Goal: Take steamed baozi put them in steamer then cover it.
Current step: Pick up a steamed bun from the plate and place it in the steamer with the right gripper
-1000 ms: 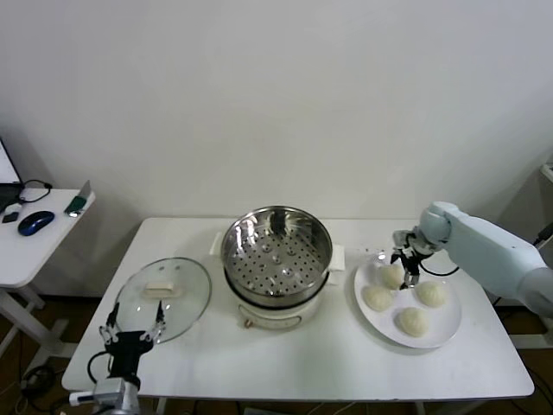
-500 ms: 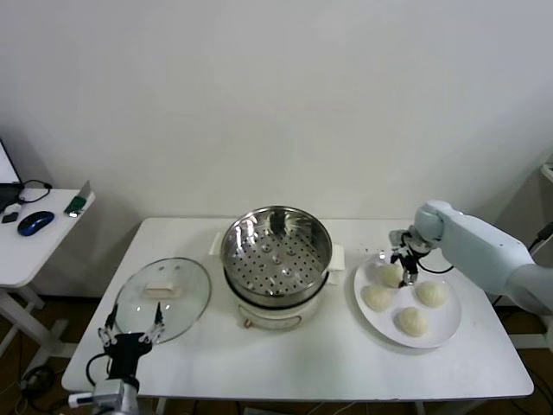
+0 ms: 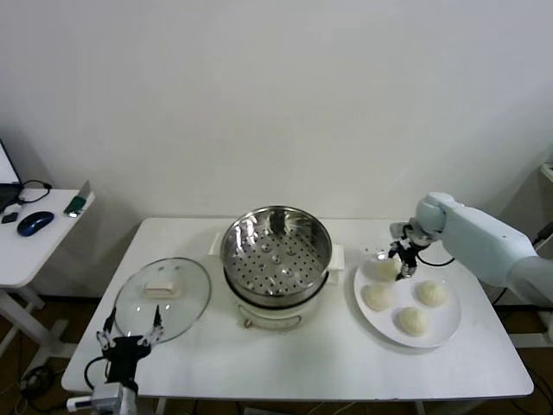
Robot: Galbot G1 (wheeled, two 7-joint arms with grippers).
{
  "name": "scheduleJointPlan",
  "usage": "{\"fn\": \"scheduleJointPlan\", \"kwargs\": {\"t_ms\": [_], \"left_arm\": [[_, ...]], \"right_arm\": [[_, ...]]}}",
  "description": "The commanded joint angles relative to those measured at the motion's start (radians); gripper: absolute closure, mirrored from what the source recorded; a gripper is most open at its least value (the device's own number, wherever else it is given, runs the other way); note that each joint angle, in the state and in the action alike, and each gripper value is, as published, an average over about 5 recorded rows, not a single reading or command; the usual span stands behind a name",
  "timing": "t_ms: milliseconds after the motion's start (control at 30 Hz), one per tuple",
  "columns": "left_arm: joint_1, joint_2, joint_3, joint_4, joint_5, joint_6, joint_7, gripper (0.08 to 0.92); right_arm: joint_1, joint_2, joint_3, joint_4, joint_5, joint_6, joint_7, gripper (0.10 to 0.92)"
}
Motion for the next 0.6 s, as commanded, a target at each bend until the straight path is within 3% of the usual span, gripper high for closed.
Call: {"fn": "scheduleJointPlan", "kwargs": {"t_ms": [33, 267, 600], "left_arm": [[0.003, 0.003, 0.0, -0.002, -0.001, -0.002, -0.002, 0.177], [0.016, 0.007, 0.002, -0.004, -0.003, -0.007, -0.003, 0.177], [0.03, 0.01, 0.005, 0.005, -0.014, -0.014, -0.005, 0.177]], "right_arm": [[0.209, 0.014, -0.176, 0.043, 0.106, 0.09, -0.029, 0.347], [0.427, 0.112, -0.285, 0.119, 0.14, 0.23, -0.087, 0.347], [0.481, 0.331, -0.237, 0.167, -0.007, 0.443, -0.096, 0.338]]}}
